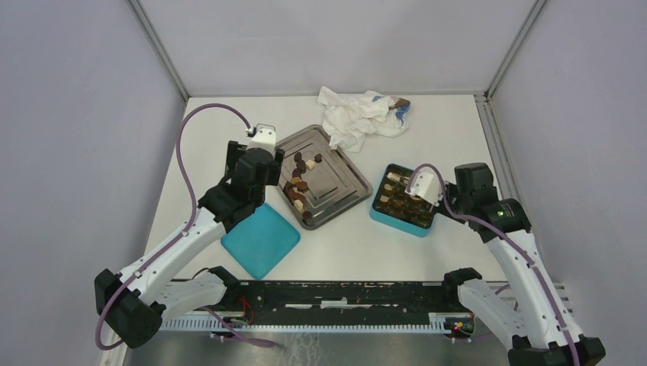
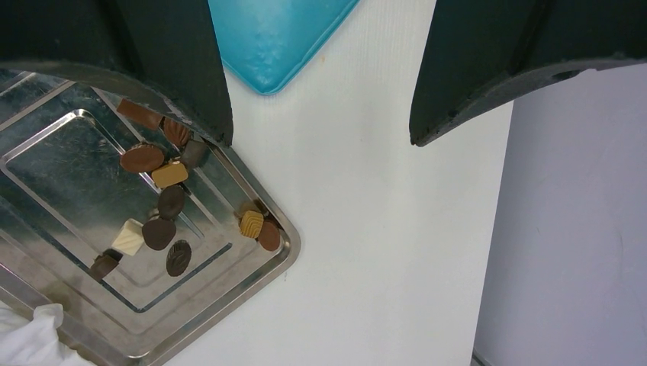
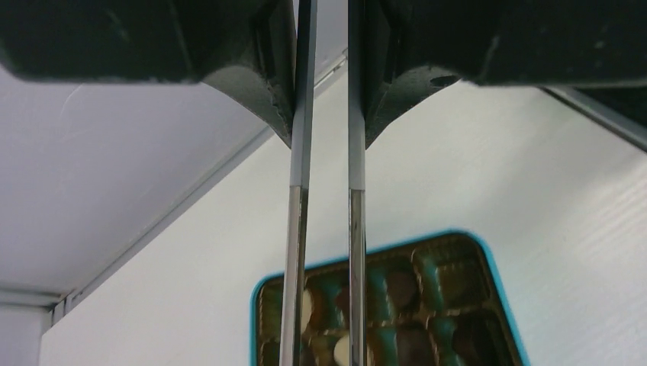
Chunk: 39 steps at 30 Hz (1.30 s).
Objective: Pack the chocolate
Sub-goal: Pick up the fake chocolate from the plate, then place the fake chocolate in the packing box.
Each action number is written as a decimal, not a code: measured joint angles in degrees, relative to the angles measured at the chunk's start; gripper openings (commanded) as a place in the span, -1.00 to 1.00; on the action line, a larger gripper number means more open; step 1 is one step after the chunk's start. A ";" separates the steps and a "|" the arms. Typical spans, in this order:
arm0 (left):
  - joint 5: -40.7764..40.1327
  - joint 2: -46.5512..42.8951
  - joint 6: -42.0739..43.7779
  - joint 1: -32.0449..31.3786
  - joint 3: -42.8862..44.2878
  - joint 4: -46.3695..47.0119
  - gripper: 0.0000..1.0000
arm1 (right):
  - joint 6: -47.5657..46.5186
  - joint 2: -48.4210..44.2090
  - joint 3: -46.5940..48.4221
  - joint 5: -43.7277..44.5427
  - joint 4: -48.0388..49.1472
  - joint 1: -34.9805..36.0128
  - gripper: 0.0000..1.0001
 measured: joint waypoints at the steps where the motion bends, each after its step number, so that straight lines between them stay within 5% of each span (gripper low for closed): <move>1: 0.09 0.02 0.00 0.00 0.00 0.02 0.81 | -0.92 -1.44 -0.72 0.50 -1.62 -0.94 -1.00; 17: 2.25 0.20 0.00 0.09 0.00 0.02 0.80 | -7.48 -19.91 -2.64 12.76 -16.11 -3.30 -0.97; 39: 3.26 0.24 0.00 0.09 0.00 0.02 0.80 | -9.86 -24.30 -11.02 14.47 -18.05 -3.34 -0.91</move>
